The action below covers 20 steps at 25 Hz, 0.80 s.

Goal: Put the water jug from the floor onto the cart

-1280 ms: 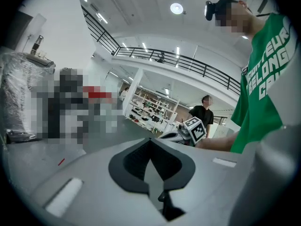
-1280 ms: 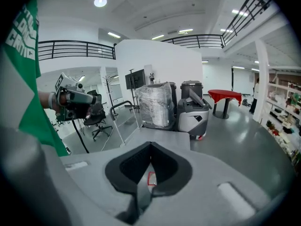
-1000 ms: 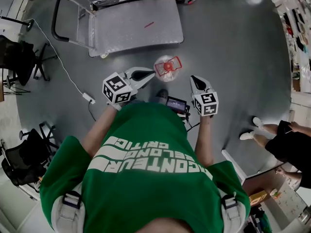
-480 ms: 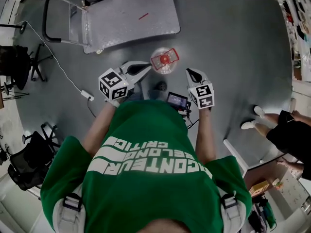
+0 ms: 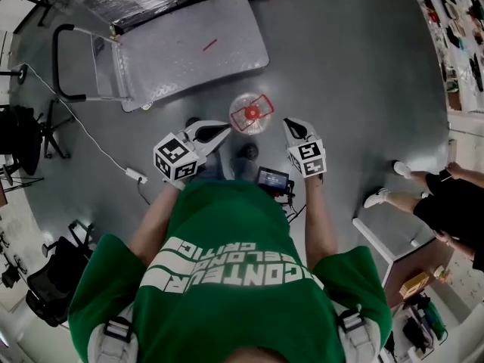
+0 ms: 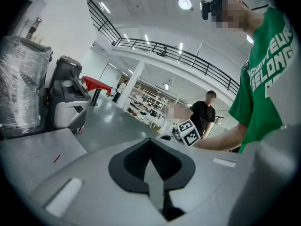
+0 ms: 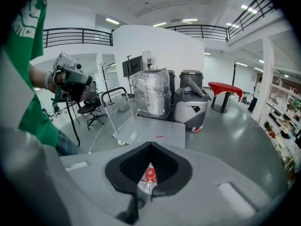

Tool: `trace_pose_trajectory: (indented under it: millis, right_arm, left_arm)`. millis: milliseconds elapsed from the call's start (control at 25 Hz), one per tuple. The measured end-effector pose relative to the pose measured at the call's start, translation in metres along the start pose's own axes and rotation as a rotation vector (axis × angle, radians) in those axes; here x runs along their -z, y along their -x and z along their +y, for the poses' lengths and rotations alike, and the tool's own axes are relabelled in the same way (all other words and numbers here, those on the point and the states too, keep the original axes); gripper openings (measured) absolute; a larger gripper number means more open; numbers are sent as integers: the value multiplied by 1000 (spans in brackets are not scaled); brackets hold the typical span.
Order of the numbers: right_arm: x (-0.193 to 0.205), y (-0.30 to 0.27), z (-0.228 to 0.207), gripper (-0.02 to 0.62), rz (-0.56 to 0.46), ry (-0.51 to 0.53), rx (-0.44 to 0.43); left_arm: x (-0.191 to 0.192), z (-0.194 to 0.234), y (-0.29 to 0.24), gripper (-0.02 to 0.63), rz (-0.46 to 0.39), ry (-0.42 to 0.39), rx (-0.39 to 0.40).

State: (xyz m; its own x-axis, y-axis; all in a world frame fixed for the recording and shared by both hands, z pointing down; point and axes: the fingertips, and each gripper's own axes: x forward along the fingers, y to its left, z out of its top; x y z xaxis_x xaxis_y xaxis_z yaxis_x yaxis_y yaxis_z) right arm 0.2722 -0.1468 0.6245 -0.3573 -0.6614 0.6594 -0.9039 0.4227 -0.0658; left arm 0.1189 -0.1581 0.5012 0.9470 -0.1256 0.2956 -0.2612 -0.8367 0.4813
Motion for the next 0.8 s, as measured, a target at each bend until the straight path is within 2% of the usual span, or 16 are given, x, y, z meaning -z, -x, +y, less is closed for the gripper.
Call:
trace_pose_trajectory:
  millis: [240,440,520,600,800]
  right_arm:
    - [18,-44,-2,-8,40,-4,24]
    - [49,-89,-2,-6,88,-33,23]
    - [61,-109,0,49,120,-44,16]
    - [76,-127,5,51,151,-50,12]
    - [108,-167,14,109,219,-93,11]
  left_arm:
    - [7,23,4,9,31,9,29]
    - [20,36,4,9,48,30,52]
    - [26,42,3,9,58,34,63]
    - [35,46,3,9,74,42,78]
    - [50,52,-3,9,102,50,127]
